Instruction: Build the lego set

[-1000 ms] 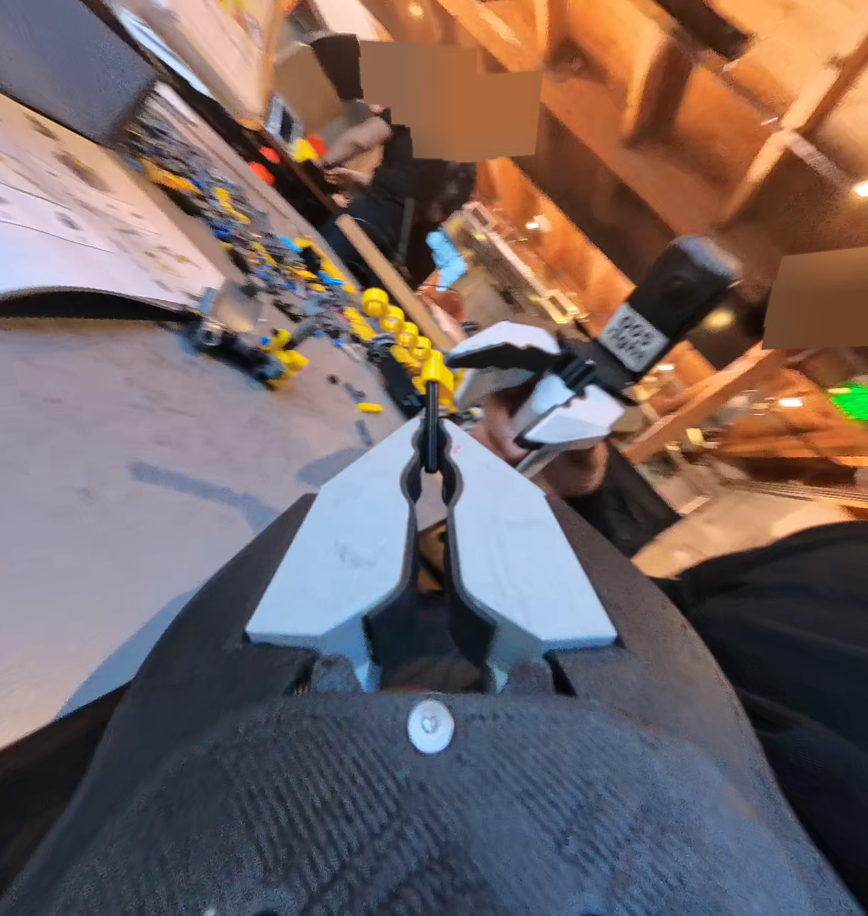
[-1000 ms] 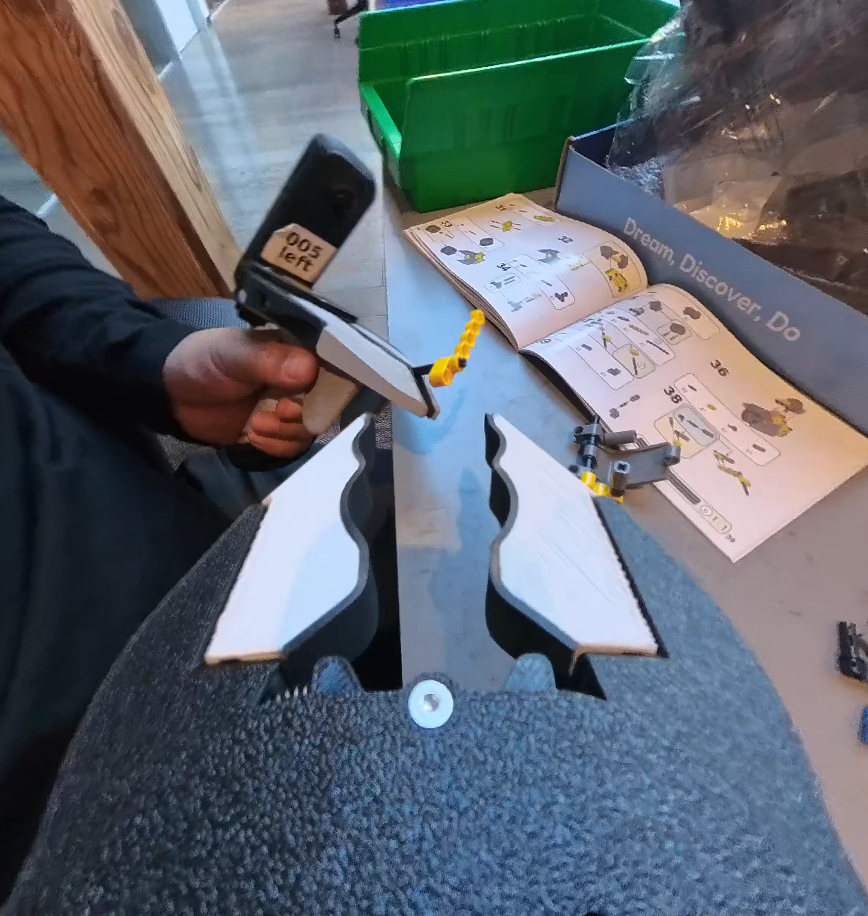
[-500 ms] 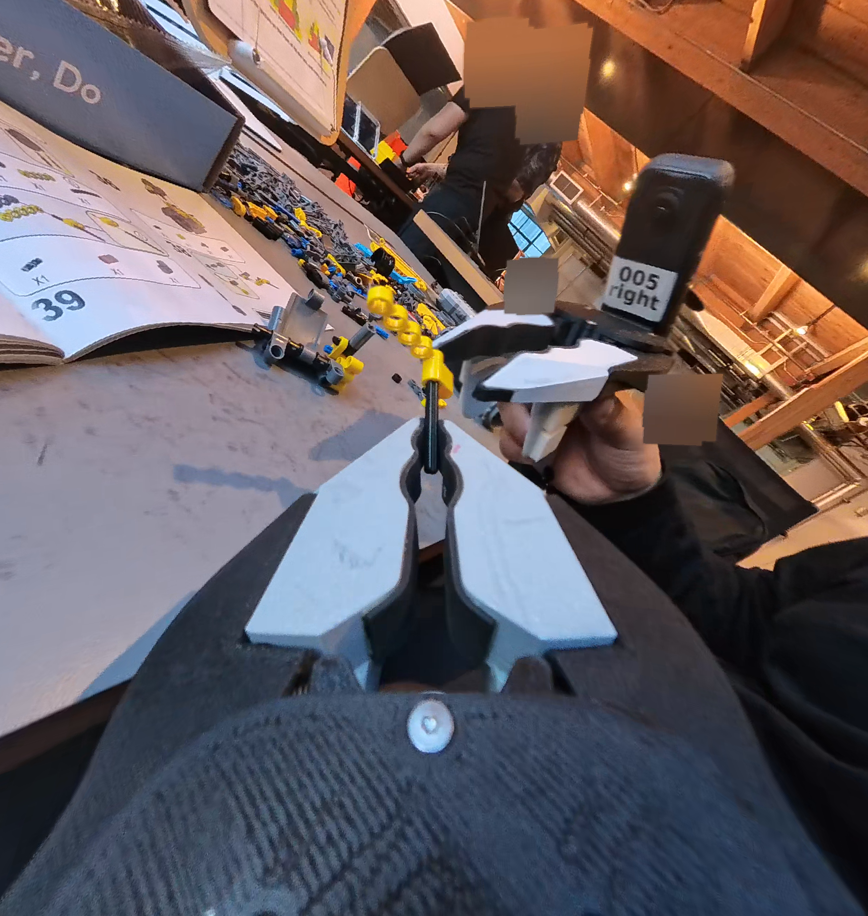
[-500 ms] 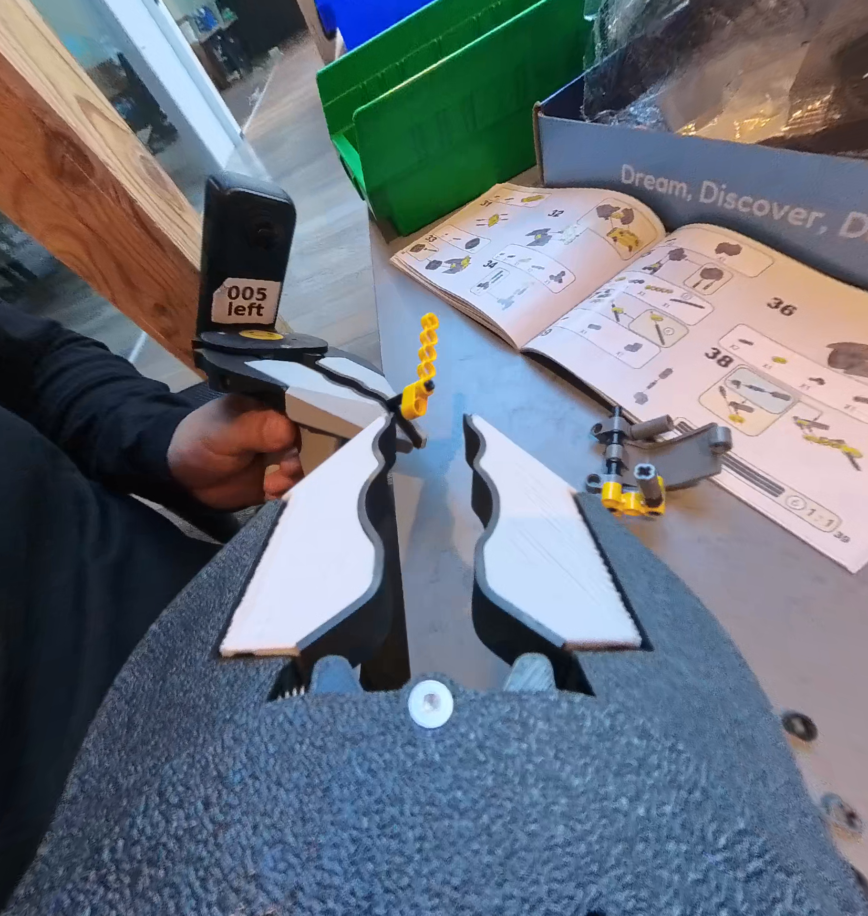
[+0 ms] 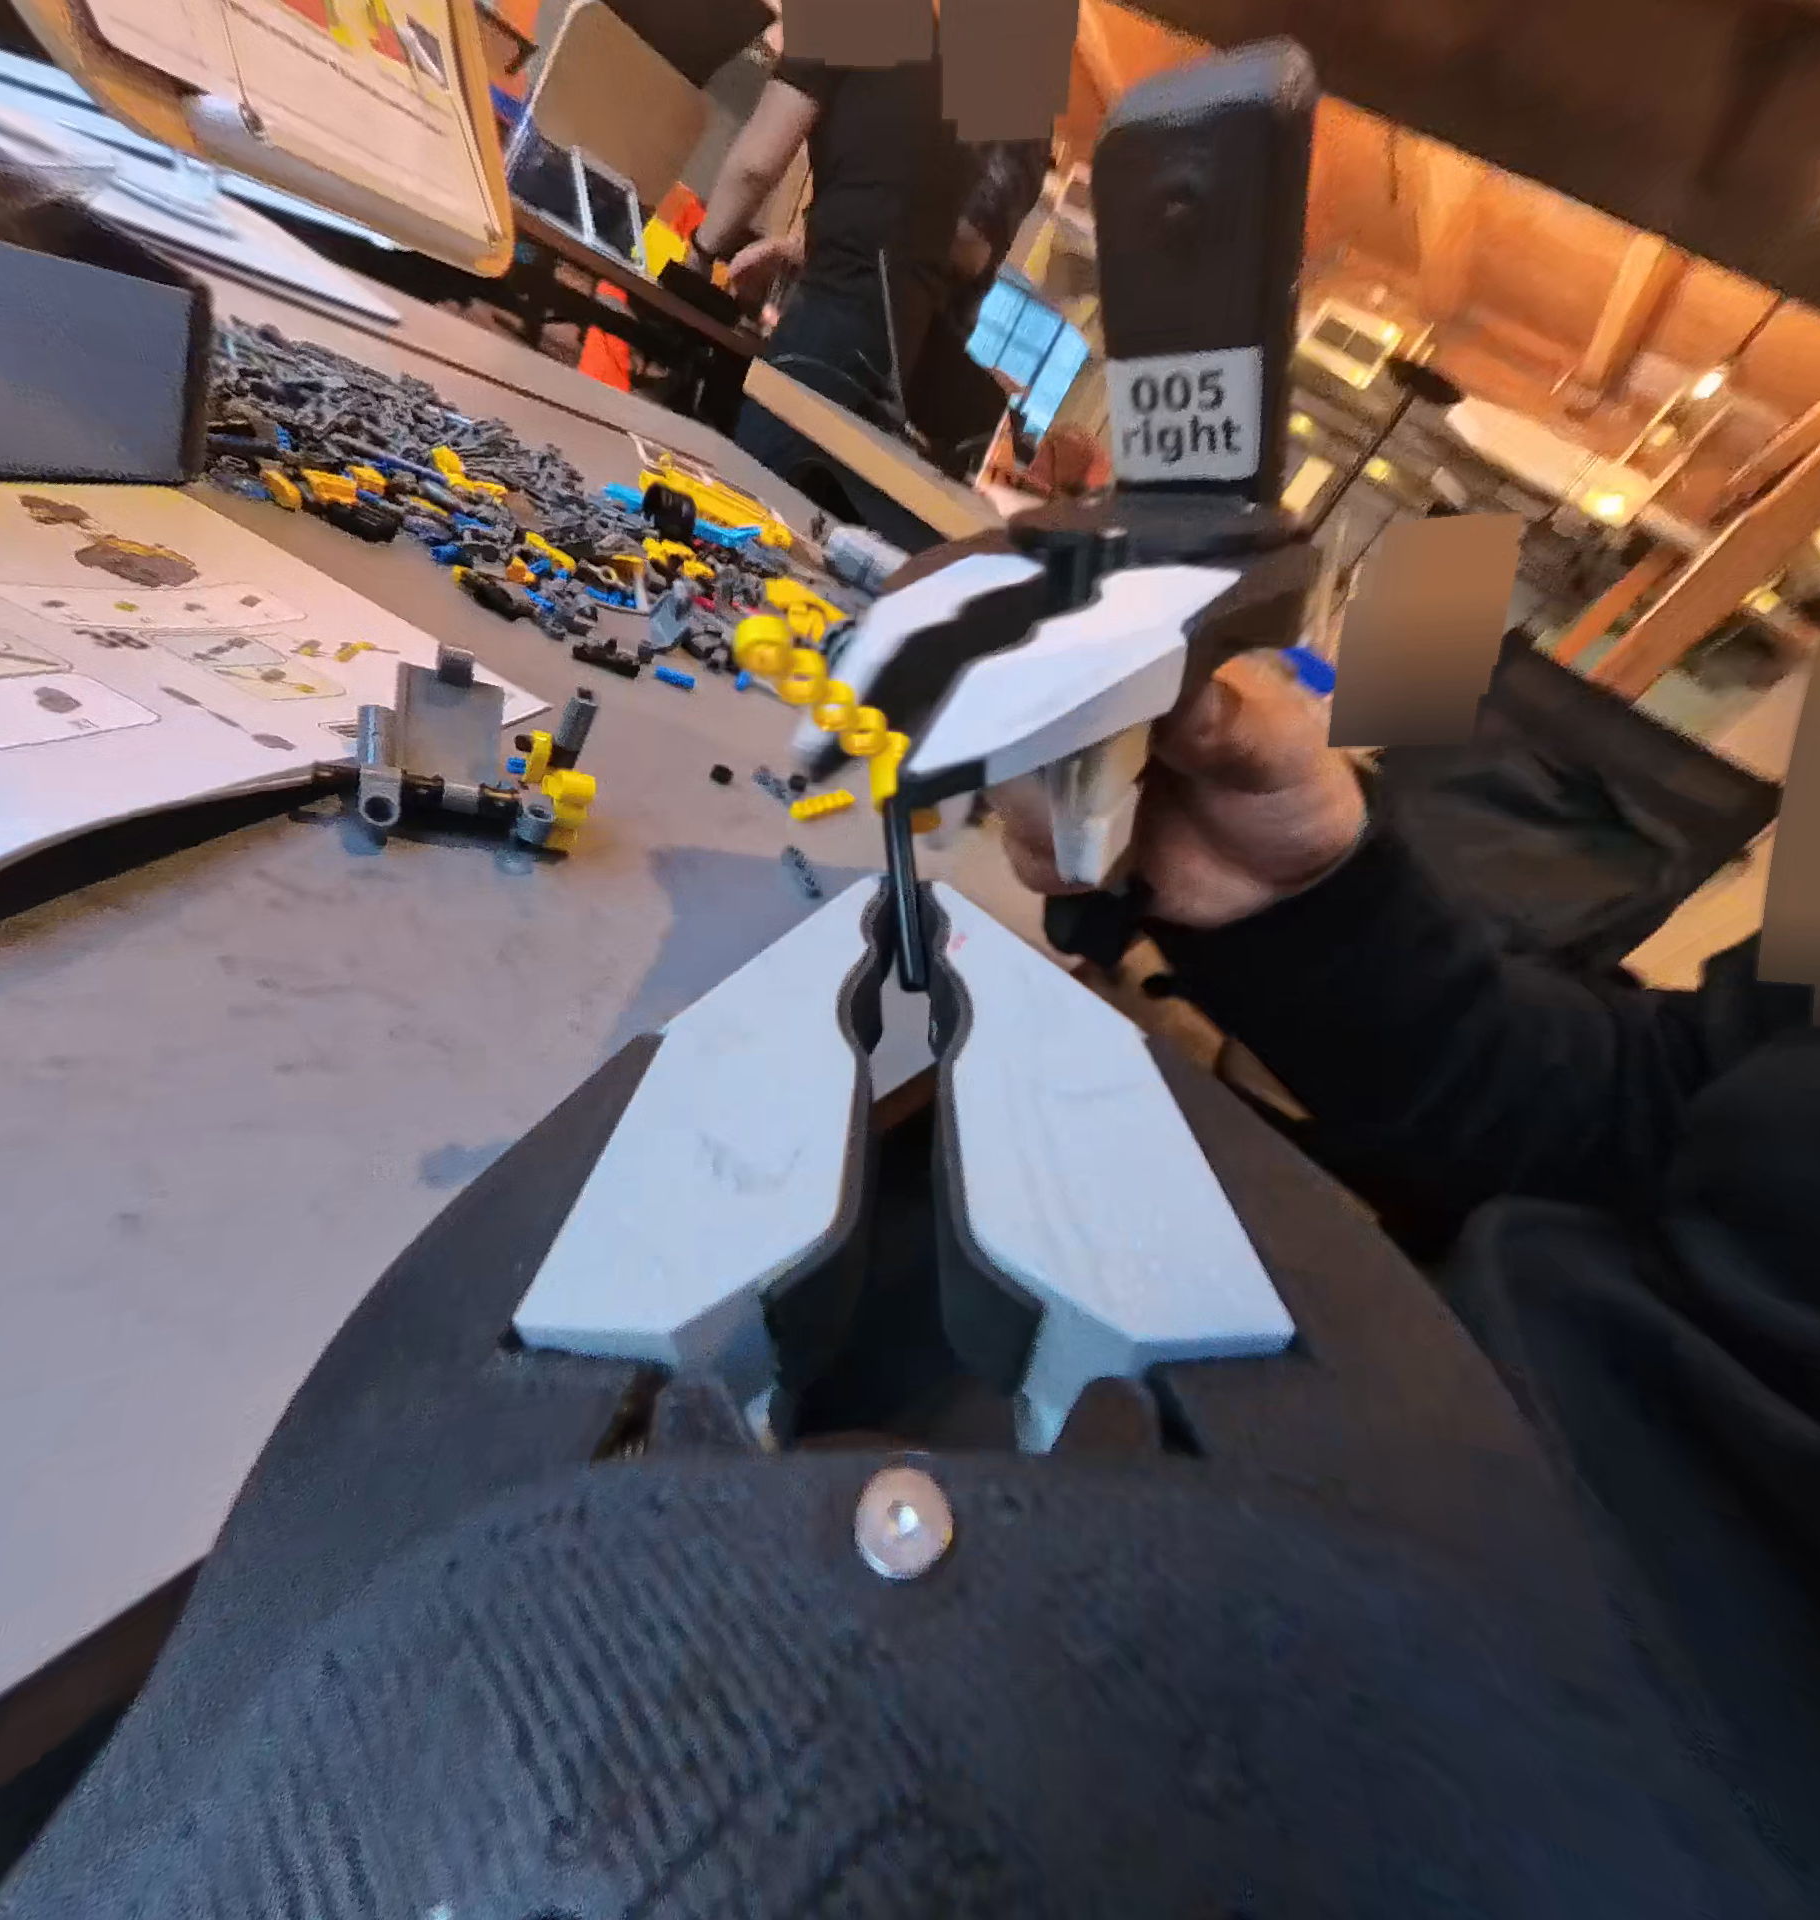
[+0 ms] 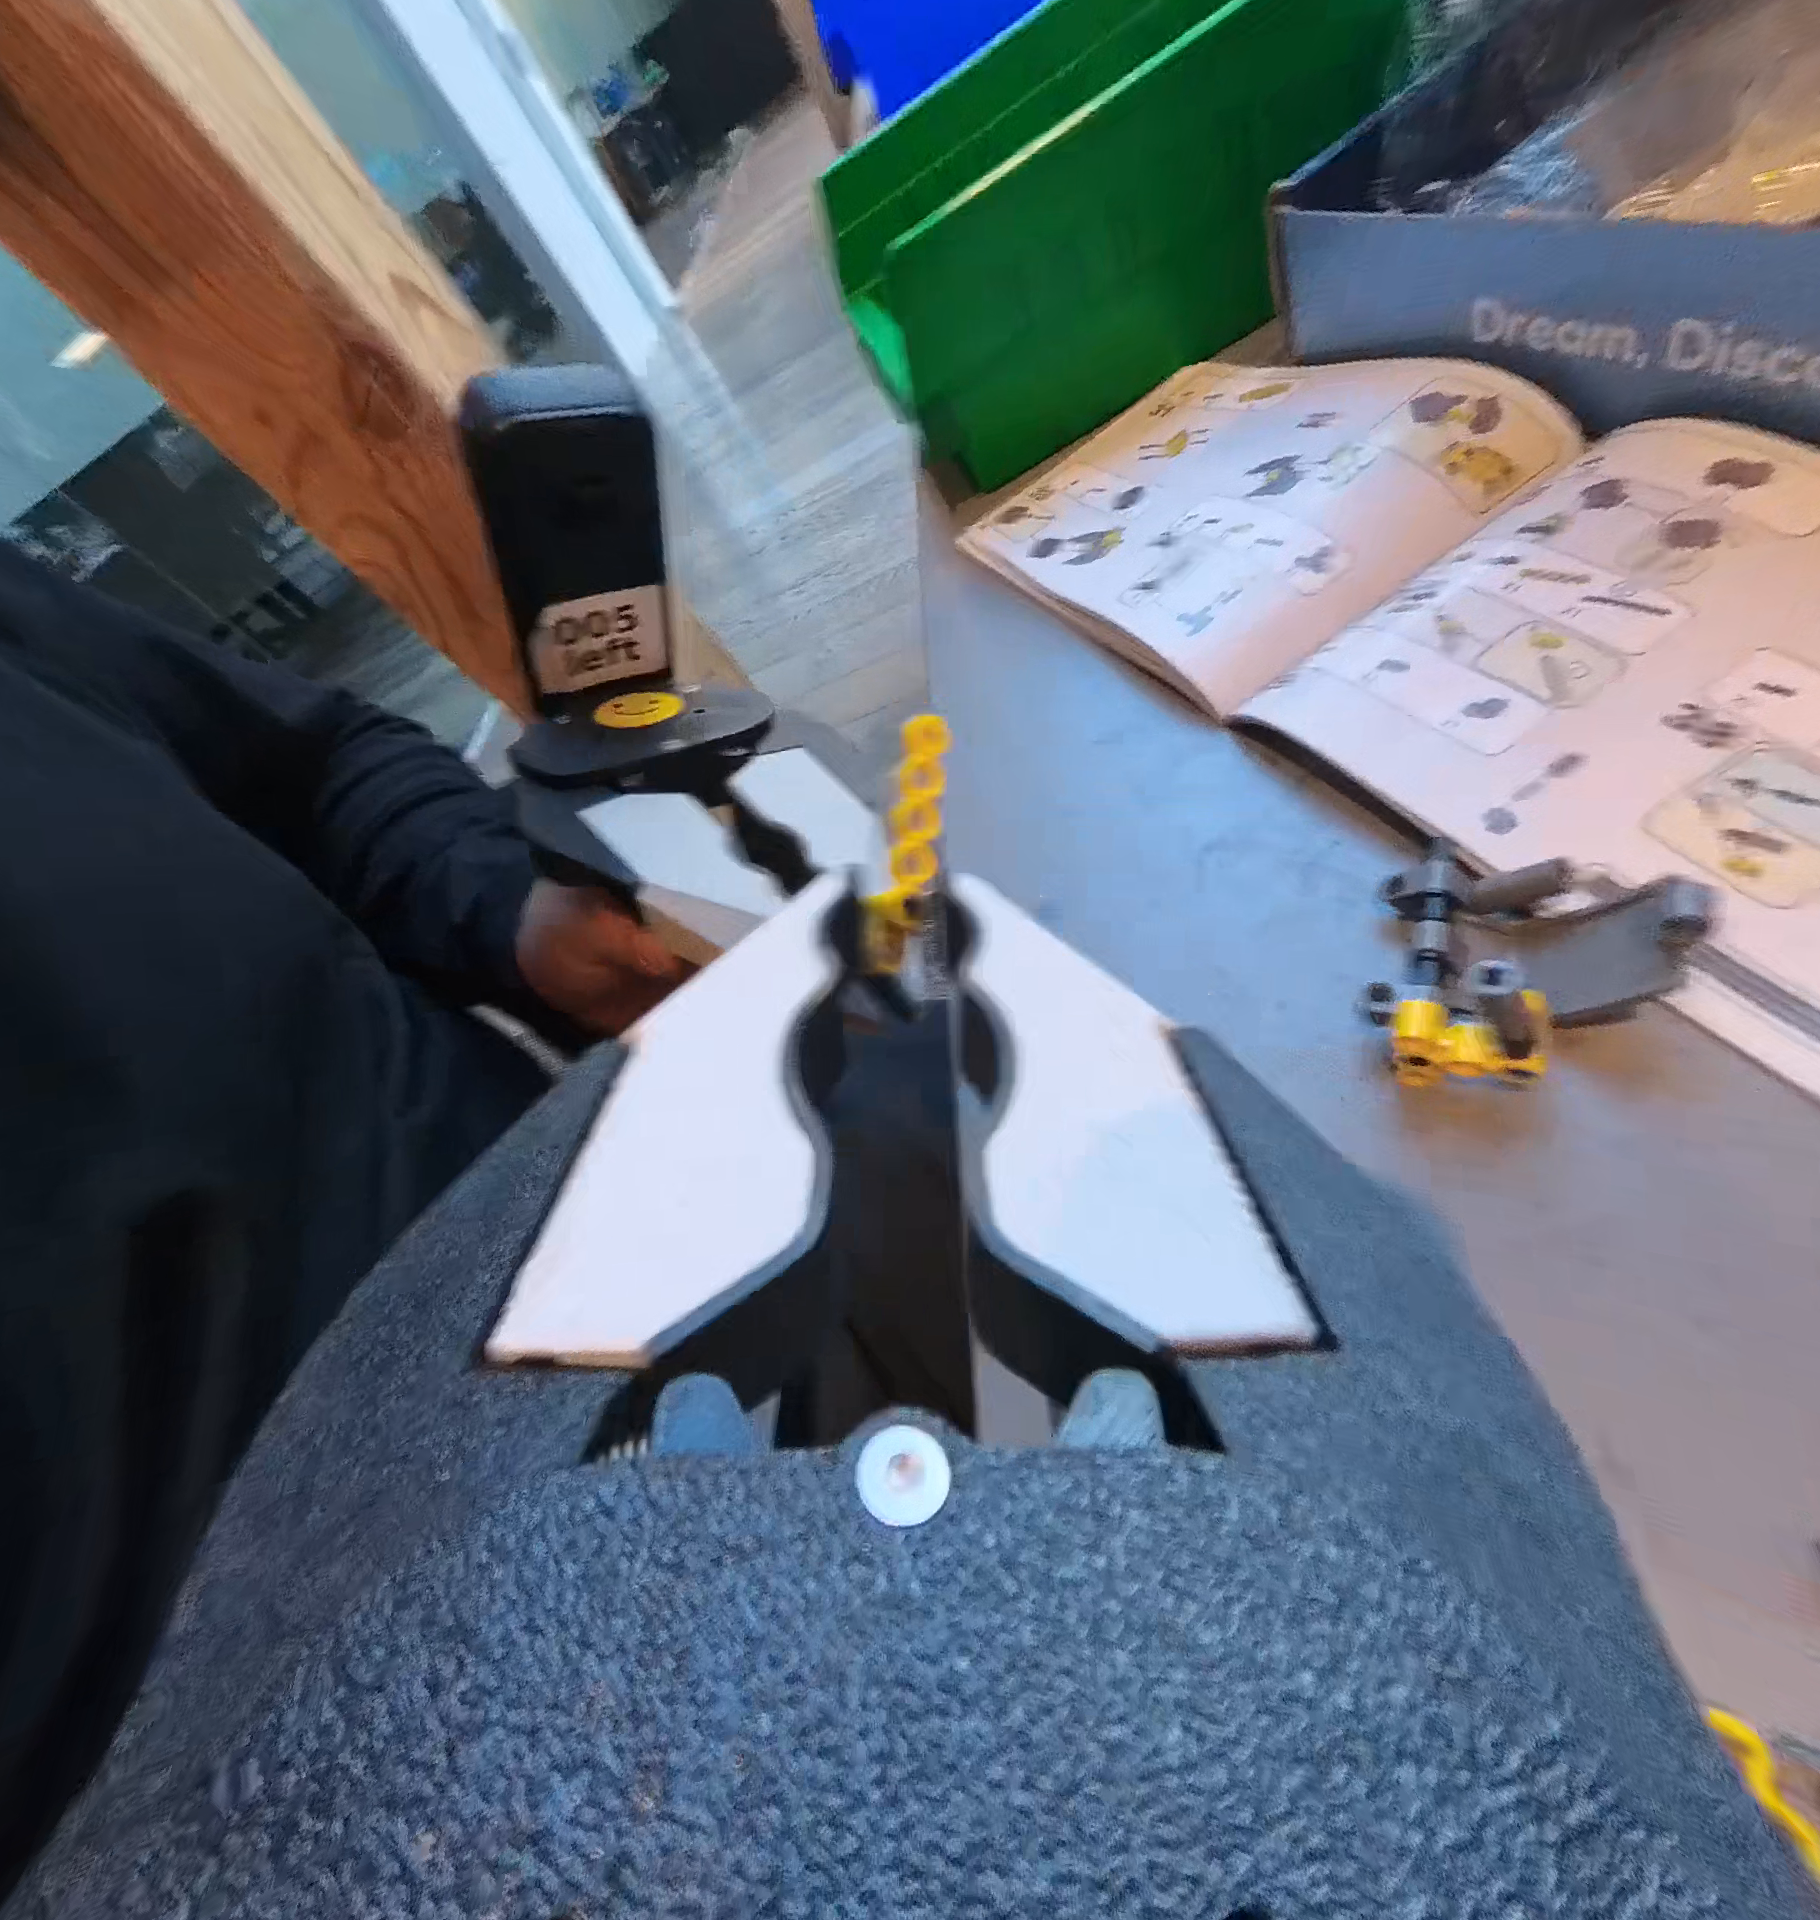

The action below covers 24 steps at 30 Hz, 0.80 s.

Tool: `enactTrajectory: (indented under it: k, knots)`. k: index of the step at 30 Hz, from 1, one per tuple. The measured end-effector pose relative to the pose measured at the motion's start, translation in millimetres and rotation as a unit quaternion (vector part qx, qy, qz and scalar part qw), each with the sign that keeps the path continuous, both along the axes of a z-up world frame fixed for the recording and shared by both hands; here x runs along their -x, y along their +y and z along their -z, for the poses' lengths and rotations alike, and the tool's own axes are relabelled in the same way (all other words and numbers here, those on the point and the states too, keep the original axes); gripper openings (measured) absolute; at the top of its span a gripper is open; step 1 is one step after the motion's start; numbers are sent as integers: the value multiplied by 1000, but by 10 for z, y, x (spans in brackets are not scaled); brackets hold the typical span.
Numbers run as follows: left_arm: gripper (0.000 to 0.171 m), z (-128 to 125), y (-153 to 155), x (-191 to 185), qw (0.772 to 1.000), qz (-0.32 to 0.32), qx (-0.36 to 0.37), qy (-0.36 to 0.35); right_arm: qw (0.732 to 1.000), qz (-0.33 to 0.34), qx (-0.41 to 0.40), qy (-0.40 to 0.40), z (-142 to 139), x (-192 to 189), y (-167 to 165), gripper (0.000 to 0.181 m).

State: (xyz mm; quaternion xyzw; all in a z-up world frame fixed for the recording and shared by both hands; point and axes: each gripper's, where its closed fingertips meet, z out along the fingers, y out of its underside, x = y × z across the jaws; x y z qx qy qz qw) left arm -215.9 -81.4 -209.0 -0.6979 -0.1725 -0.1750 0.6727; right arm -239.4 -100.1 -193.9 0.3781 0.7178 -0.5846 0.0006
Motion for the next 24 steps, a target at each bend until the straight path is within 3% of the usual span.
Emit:
enactTrajectory:
  k: [2, 5, 7, 9, 10, 13, 14, 17, 19, 21, 24]
  knots:
    - [2, 35, 26, -91, 999, 19, 18, 33, 1000, -11, 14, 0, -35, -91, -20, 9]
    - [29, 167, 57, -302, 990, 101, 73, 59, 1000, -9, 6, -11, 49, -199, -13, 8]
    - [29, 148, 41, -366, 987, 122, 75, 78, 1000, -12, 2, -15, 117, -285, -30, 7]
    - [20, 128, 37, -424, 985, 134, 75, 77, 1000, -19, 16, -18, 132, -375, -41, 7]
    - [4, 134, 40, -448, 984, 138, 81, 76, 998, -31, 42, -21, 90, -439, -67, 7]
    - [3, 217, 59, -395, 981, 104, 132, 100, 998, 5, 64, -28, 118, -437, 7, 9]
    - [3, 242, 67, -384, 978, 95, 147, 115, 998, 31, 46, -15, 149, -407, 53, 19]
    - [3, 322, 108, -452, 968, 87, 183, 145, 996, 67, 8, 56, 74, -444, 23, 24]
    - [3, 364, 129, -552, 961, 91, 193, 177, 993, 79, -35, 86, 95, -492, -28, 9]
    - [3, 405, 90, -715, 954, 127, 198, 188, 994, 68, -42, 75, 136, -616, -95, 8]
    - [2, 374, -120, -1033, 948, 231, 162, 146, 996, 16, 88, 18, 48, -957, -165, 7]
